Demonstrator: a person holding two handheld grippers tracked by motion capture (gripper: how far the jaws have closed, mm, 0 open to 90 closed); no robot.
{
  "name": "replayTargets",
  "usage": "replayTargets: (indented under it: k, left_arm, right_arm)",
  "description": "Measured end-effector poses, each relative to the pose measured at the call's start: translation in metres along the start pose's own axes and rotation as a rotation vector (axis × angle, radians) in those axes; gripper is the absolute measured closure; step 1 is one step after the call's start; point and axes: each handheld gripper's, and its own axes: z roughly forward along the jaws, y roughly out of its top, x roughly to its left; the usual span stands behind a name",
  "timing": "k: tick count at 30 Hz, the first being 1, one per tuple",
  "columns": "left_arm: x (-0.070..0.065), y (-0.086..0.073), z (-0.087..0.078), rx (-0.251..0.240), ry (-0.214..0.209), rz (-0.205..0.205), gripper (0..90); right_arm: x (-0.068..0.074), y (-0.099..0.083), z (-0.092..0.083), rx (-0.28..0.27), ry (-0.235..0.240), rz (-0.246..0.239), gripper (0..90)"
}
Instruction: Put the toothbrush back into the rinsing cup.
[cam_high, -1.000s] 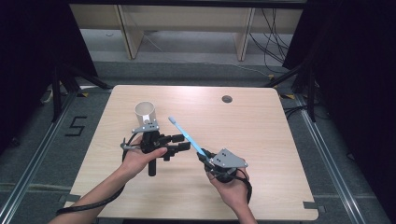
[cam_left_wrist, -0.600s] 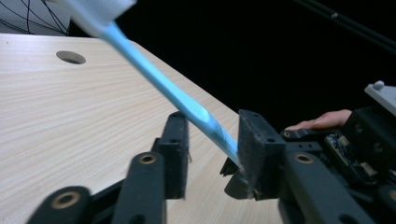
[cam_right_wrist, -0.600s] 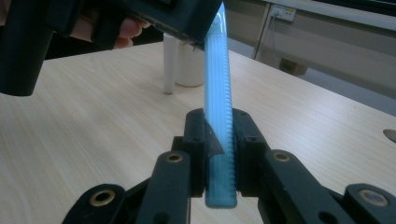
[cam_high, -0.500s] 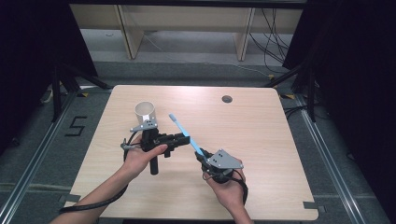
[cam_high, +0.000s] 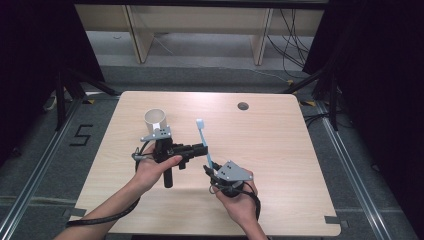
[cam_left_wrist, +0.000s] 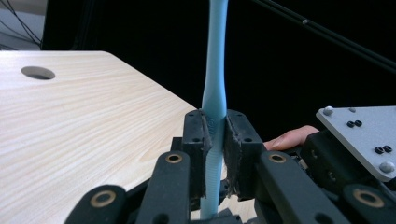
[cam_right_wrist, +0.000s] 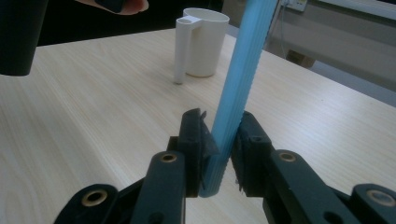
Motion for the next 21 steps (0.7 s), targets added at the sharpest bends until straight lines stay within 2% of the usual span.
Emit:
replayTargets:
  k: [2, 3, 12, 15, 21]
  left_arm:
    - [-0.0007, 0.0004, 0.0, 0.0, -0.002, 0.007, 79.5]
    - [-0.0008, 0.0004, -0.0003, -0.003, -0.002, 0.01, 83.4]
    - [-0.0022, 0.002, -0.0018, -0.006, -0.018, 0.039, 83.6]
    - [-0.0022, 0.0029, -0.0031, -0.006, -0.02, 0.056, 83.7]
    - [-0.0019, 0.0034, -0.0056, -0.013, -0.014, 0.06, 83.7]
  right_arm:
    - [0.0014, 0.0001, 0.0, 0.008, 0.005, 0.014, 74.2]
    - [0.0015, 0.0002, 0.0002, 0.009, 0.005, 0.013, 72.9]
    - [0.0012, 0.0018, 0.0006, 0.002, 0.017, -0.002, 72.5]
    - [0.0002, 0.0027, -0.0003, -0.002, 0.01, 0.007, 68.5]
    - [-0.0009, 0.0039, -0.0005, -0.001, 0.019, 0.004, 68.2]
